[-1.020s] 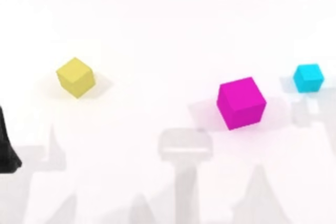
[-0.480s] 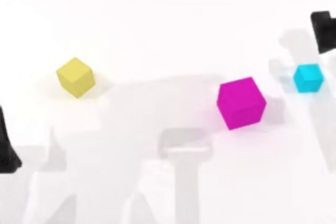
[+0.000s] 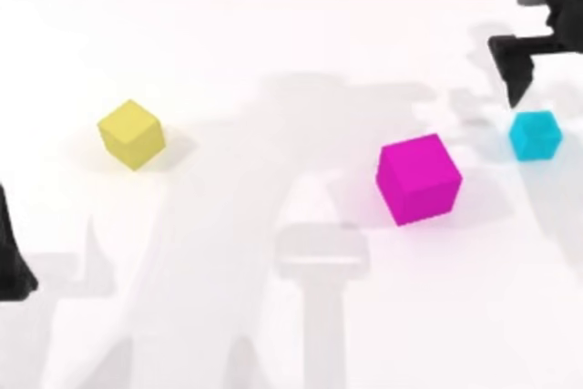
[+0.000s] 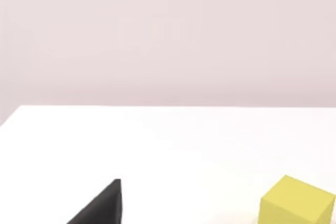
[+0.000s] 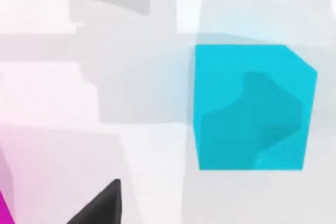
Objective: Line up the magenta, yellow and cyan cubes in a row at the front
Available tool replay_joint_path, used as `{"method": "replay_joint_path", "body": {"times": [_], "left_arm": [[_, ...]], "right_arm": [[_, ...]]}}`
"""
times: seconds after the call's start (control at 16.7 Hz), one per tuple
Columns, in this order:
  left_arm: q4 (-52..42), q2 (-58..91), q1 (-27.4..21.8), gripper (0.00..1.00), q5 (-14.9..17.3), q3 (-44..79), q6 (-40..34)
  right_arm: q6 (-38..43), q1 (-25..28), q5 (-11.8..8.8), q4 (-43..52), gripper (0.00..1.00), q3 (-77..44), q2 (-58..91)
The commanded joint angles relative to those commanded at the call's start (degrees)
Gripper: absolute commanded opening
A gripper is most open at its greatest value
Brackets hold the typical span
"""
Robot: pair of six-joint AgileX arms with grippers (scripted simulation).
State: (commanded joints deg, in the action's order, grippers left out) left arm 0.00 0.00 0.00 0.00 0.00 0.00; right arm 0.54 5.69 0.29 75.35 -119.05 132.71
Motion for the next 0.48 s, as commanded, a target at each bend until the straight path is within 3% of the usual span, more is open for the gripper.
{"method": "replay_joint_path", "body": {"times": [0.48], "left_arm": [[0.00,0.00,0.00,1.00,0.00,0.00,0.00]], "right_arm": [[-0.02,-0.22,-0.02,0.72,1.00,-1.70,1.93]]}}
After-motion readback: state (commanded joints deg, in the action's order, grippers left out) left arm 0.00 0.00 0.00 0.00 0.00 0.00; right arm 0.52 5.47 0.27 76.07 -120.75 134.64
